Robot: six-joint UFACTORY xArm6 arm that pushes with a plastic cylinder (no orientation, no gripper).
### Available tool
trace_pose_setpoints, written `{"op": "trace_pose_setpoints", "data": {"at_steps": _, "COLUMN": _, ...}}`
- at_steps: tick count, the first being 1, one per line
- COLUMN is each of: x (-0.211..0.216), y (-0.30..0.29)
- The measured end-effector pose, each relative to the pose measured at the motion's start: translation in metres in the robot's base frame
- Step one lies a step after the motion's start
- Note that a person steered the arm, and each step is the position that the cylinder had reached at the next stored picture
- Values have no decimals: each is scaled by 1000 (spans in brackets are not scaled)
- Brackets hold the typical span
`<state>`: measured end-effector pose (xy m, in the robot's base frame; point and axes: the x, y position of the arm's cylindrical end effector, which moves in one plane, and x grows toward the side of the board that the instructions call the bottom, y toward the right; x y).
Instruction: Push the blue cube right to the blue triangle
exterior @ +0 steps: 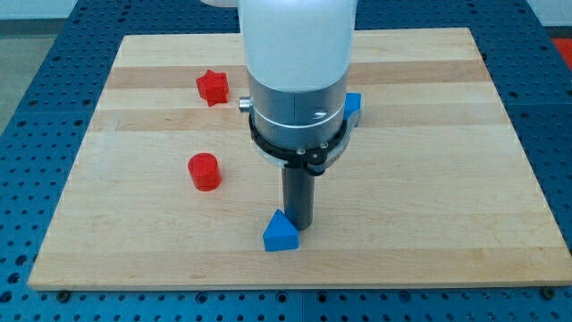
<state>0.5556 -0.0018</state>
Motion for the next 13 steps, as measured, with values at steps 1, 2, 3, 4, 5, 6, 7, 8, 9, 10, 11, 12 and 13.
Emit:
{"op": "trace_pose_setpoints", "data": {"at_steps": 1, "x": -4, "y": 1}}
{"op": "trace_pose_setpoints", "data": {"at_steps": 2, "x": -33, "y": 10}}
{"op": "trace_pose_setpoints", "data": {"at_steps": 3, "x": -60, "y": 33}}
{"op": "trace_pose_setpoints", "data": {"at_steps": 4, "x": -86, "y": 66}}
{"op": "trace_pose_setpoints", "data": {"at_steps": 5, "x": -112, "y": 98}}
{"op": "trace_pose_setpoints", "data": {"at_steps": 6, "x": -139, "y": 127}}
{"op": "trace_pose_setpoints", "data": {"at_steps": 7, "x": -166, "y": 143}}
{"op": "trace_pose_setpoints", "data": {"at_steps": 8, "x": -196, "y": 140}}
{"op": "trace_pose_setpoints", "data": {"at_steps": 9, "x": -209, "y": 125}}
{"op": "trace_pose_setpoints", "data": {"at_steps": 10, "x": -211, "y": 111}}
{"op": "trace_pose_setpoints", "data": {"at_steps": 11, "x": -208, "y": 102}}
{"op": "trace_pose_setpoints", "data": {"at_steps": 12, "x": -200, "y": 93}}
{"op": "trace_pose_setpoints", "data": {"at_steps": 13, "x": -188, "y": 84}}
